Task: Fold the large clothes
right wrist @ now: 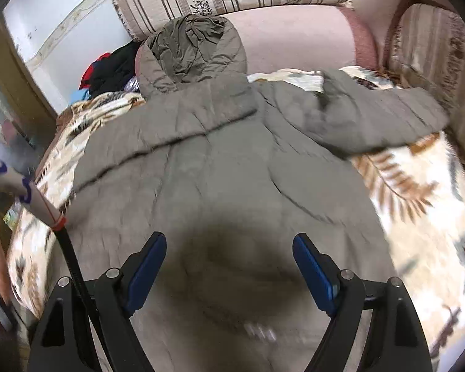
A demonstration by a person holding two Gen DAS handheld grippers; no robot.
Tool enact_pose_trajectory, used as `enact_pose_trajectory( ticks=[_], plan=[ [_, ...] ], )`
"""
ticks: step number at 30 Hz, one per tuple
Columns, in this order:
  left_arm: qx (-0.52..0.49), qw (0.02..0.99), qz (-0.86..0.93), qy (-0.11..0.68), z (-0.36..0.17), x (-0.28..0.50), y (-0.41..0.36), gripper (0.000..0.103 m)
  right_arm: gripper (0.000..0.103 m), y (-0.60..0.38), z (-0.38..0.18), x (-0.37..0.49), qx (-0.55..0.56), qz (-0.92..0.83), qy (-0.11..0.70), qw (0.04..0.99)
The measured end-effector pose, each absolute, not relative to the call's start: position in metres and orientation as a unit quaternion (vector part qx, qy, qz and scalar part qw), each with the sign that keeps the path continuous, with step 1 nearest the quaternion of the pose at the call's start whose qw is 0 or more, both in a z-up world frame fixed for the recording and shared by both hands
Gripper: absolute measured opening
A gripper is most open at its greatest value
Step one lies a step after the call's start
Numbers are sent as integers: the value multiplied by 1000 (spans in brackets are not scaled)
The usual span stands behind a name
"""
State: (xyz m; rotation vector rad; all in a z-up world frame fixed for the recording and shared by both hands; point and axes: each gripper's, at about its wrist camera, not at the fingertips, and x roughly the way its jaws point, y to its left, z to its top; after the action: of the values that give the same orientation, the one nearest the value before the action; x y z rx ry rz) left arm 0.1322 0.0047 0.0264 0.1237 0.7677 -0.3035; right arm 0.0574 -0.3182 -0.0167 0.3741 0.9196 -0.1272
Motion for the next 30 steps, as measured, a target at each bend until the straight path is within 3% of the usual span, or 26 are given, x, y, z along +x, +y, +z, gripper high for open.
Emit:
enact_pose_trajectory(
  ticks=[11, 12, 13, 15, 16, 19, 23, 26, 27, 29, 30],
  plan=[
    [6, 886, -119, 449, -74, 149, 50, 85, 87, -382, -71, 241, 298, -124, 458, 828],
    [-2, 883, -119, 453, -78, 151, 53, 85, 81, -386, -75, 248, 309, -127, 460, 823],
    [-10, 882, -118, 457, -82, 152, 56, 85, 59, -388, -79, 255, 323, -121, 460, 818],
    [-23, 880, -117, 460, -88, 153, 60, 85, 29, -389, -80, 256, 334, -105, 463, 814],
    [-28, 879, -118, 461, -91, 153, 61, 85, 20, -387, -77, 251, 335, -103, 455, 818],
    [-27, 881, -117, 457, -90, 150, 60, 85, 16, -388, -69, 225, 333, -105, 447, 824],
    [-14, 884, -112, 454, -82, 145, 57, 85, 16, -391, -68, 187, 312, -128, 446, 829],
    [-9, 892, -109, 439, -58, 130, 54, 85, 23, -394, -64, 170, 297, -119, 448, 835],
    [-5, 894, -108, 435, -48, 123, 52, 85, 29, -395, -58, 162, 298, -121, 439, 839],
    [3, 898, -106, 428, -25, 108, 48, 85, 54, -399, -37, 138, 288, -117, 411, 857],
    [4, 899, -106, 425, -14, 100, 45, 85, 77, -402, -25, 124, 280, -114, 397, 867]
  ],
)
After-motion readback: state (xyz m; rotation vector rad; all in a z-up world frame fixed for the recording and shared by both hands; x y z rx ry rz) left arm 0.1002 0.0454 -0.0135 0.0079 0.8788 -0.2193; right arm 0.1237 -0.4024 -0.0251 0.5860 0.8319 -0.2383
